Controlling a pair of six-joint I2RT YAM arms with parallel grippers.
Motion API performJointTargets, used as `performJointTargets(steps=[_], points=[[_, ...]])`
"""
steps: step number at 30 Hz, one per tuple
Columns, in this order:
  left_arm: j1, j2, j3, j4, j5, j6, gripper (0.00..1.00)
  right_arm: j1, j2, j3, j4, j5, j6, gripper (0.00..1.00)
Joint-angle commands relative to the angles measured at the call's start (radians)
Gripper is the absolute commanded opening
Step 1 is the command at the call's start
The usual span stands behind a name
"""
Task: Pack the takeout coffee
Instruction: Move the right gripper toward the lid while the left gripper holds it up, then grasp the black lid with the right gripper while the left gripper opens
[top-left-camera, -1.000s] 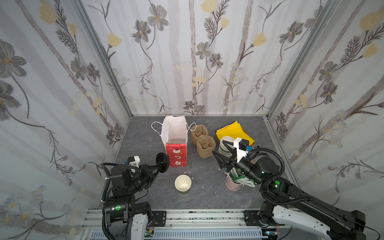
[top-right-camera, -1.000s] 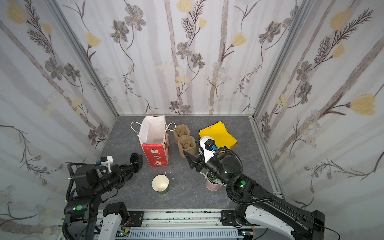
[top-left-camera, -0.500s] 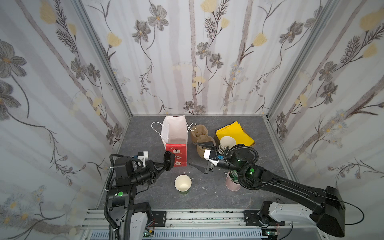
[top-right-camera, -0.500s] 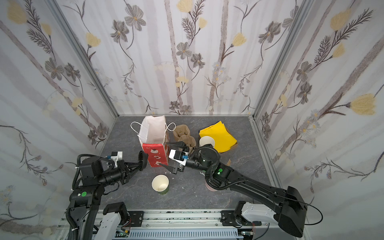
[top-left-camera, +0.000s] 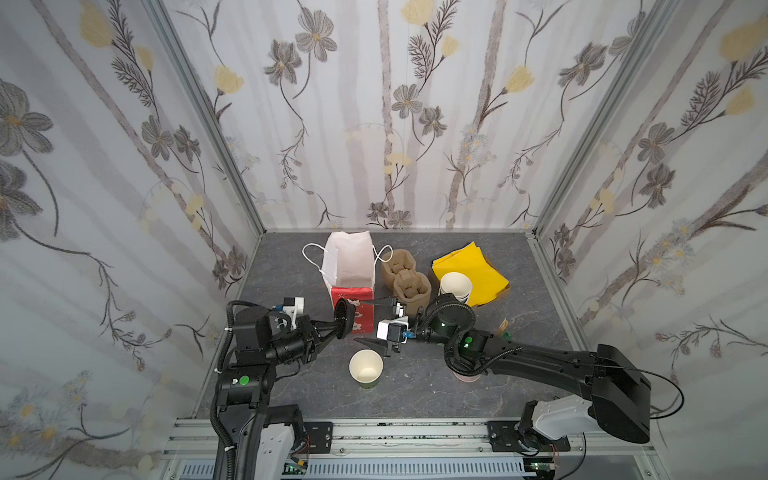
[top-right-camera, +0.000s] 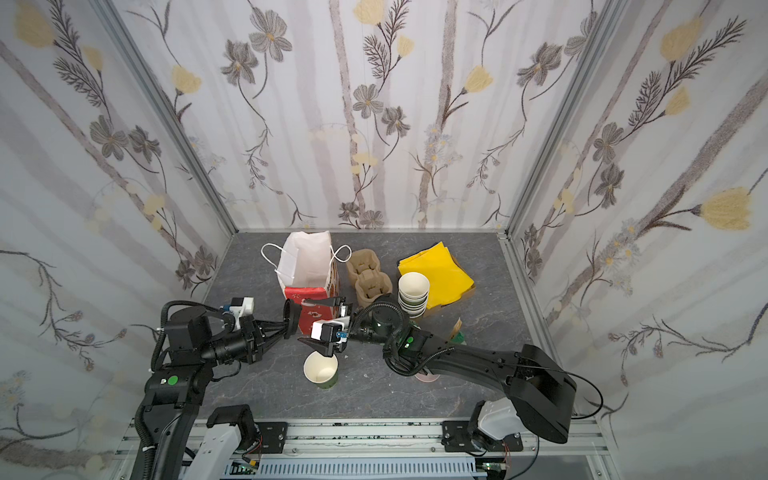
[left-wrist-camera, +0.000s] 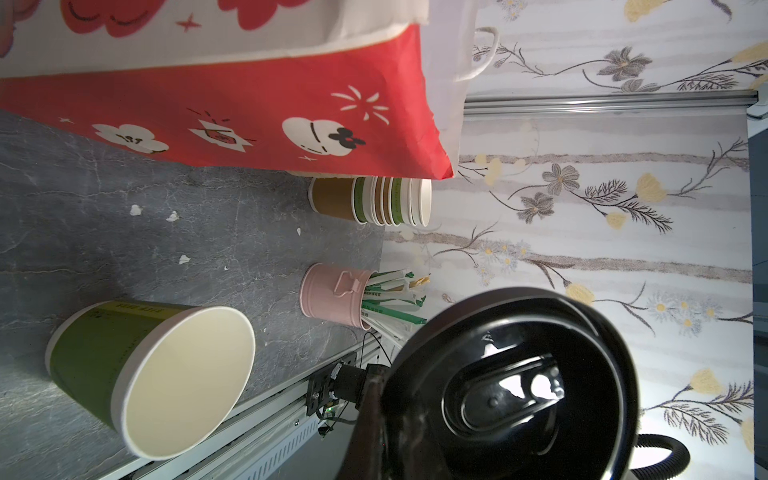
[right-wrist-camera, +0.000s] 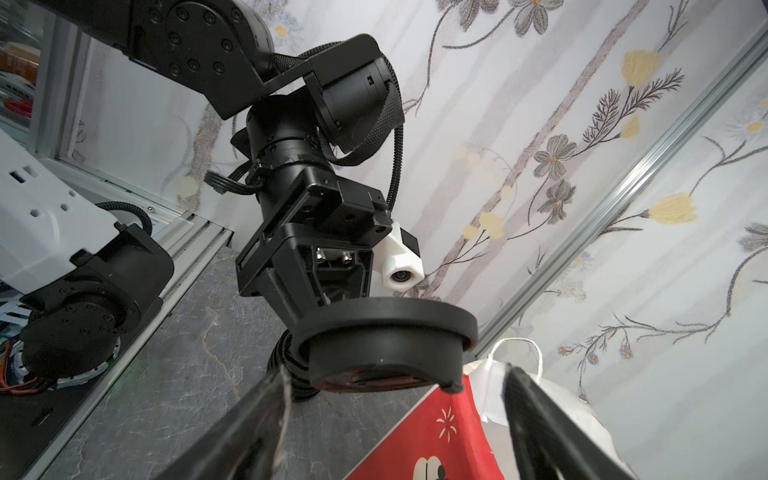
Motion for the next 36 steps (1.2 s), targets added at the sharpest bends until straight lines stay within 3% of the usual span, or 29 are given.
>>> performJointTargets(steps=[1, 30, 36], points=[[-0.004, 0.002, 0.001, 0.048, 0.026, -0.011, 0.00, 0.005, 0.046, 0.009, 0.104, -0.012, -0.041, 0.82], [-0.031, -0.003, 0.014, 0.066, 0.036, -0.028, 0.00, 0.020, 0.159, 0.044, 0.220, 0.002, -0.069, 0.75], [-0.033, -0.012, 0.015, 0.066, 0.027, -0.030, 0.11, 0.022, 0.144, 0.038, 0.205, 0.004, -0.070, 0.71]])
